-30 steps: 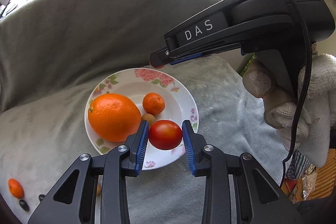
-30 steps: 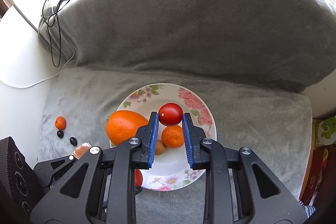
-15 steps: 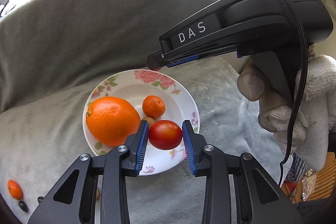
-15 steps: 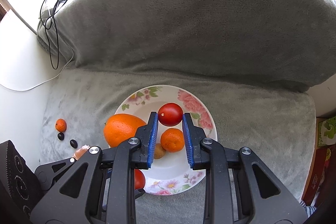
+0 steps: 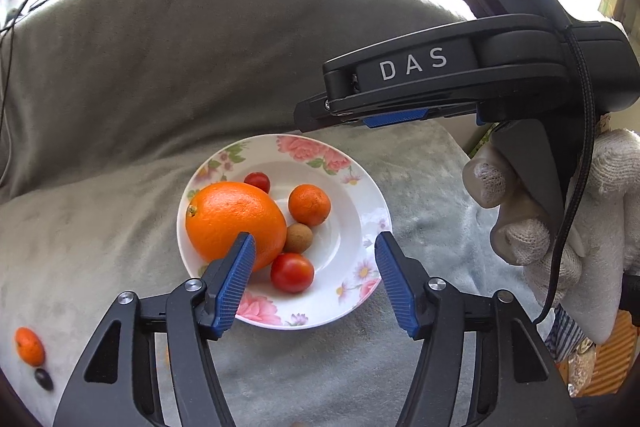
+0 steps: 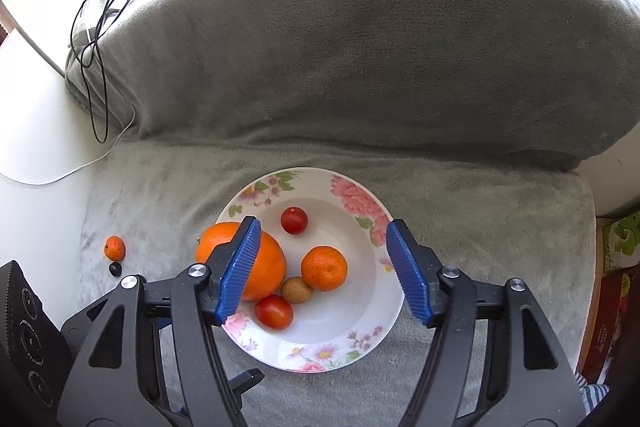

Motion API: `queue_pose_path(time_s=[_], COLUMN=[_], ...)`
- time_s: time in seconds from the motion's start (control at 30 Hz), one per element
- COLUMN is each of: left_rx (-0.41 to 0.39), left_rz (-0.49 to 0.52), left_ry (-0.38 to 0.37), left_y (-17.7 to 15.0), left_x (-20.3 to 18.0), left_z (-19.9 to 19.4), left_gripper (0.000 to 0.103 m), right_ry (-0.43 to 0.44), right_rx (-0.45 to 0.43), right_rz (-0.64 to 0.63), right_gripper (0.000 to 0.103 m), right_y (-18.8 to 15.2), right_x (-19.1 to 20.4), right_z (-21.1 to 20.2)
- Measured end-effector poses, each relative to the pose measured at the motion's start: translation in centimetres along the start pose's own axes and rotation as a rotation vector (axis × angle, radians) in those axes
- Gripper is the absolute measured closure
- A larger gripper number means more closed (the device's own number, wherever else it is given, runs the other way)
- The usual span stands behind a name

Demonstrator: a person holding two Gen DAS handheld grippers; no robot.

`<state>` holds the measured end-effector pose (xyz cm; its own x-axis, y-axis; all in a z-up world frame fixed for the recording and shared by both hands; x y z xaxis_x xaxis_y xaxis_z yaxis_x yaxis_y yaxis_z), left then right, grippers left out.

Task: Organize fruits
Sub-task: 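Open both tools to drop the two tomatoes onto the white plate, then move both tools back toward the peeled pink grapefruit segment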

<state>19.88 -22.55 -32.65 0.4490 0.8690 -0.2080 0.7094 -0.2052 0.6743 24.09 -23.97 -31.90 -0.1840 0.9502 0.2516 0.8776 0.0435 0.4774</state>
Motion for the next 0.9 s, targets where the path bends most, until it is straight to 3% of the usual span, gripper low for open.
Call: queue_pose_path(time_s=[0.47,0.9], left_rx=[-0.026,-0.026], left_rz=[-0.034,-0.153], left_ry=[0.014,0.120], left_y=[-0.9,-5.6], left_x=[1.9,8.7], left_z=[-3.0,-8.1], left_gripper=[0.041,0.041], right_ry=[-0.015,0.017], right_rx=[-0.050,-0.083], right_rz=[0.016,-0.025], right_gripper=[0.032,0.032], right_y=[-0.2,-1.9], right_x=[1.0,6.2], right_z=[-2.4,-4.1])
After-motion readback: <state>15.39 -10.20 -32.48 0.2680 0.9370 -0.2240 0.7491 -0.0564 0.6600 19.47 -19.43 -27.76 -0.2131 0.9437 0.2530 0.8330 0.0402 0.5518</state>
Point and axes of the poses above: each gripper's, at about its wrist camera, not at the fingertips, and z roughly the way its jaws point, x to its left, y to its top, the point moved 10 cm from there along z, roughly the way its jaws point, and after that the axes turned 5 degrees about -x, right-handed, at the moved point
